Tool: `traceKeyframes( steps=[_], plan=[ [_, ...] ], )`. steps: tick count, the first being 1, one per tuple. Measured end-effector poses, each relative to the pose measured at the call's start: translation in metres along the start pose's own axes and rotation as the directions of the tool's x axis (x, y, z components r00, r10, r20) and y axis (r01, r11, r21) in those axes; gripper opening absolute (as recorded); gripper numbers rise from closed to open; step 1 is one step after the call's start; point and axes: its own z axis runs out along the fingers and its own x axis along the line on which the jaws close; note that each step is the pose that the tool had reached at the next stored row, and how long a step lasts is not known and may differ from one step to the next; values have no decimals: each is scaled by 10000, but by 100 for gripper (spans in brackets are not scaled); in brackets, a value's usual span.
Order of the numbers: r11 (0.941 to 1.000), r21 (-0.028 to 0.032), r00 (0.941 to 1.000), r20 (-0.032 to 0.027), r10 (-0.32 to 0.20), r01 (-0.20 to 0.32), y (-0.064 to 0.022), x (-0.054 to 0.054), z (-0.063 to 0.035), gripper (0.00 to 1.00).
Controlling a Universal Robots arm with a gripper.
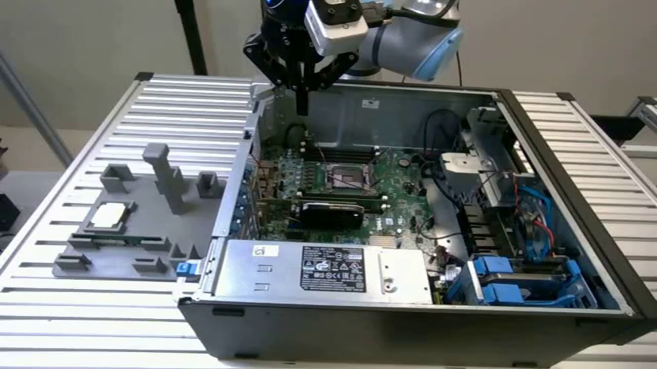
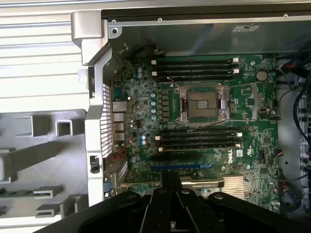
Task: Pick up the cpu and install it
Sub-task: 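Reach for the cpu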
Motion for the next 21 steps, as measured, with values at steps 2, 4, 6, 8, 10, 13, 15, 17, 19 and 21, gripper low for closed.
traceKeyframes(
  steps=[2,4,6,8,10,13,15,17,19,21],
  plan=[
    [10000,0,10000,0,0,0,0,0,0,11],
    [10000,3,10000,-1,1,-1,-9,11,-2,11],
    [10000,1,10000,-1,0,0,-41,57,-4,11],
    [10000,0,10000,0,1,-1,-87,143,-7,11],
    [10000,1,10000,0,1,-1,-119,231,-11,11],
    [10000,0,10000,2,0,0,-157,363,-15,11],
    [10000,0,10000,3,0,0,-175,455,-17,11],
    [10000,-1,10000,4,0,0,-188,545,-19,11],
    [10000,0,10000,3,0,0,-199,635,-22,11],
    [10000,1,10000,4,-1,1,-210,724,-24,11]
  ],
)
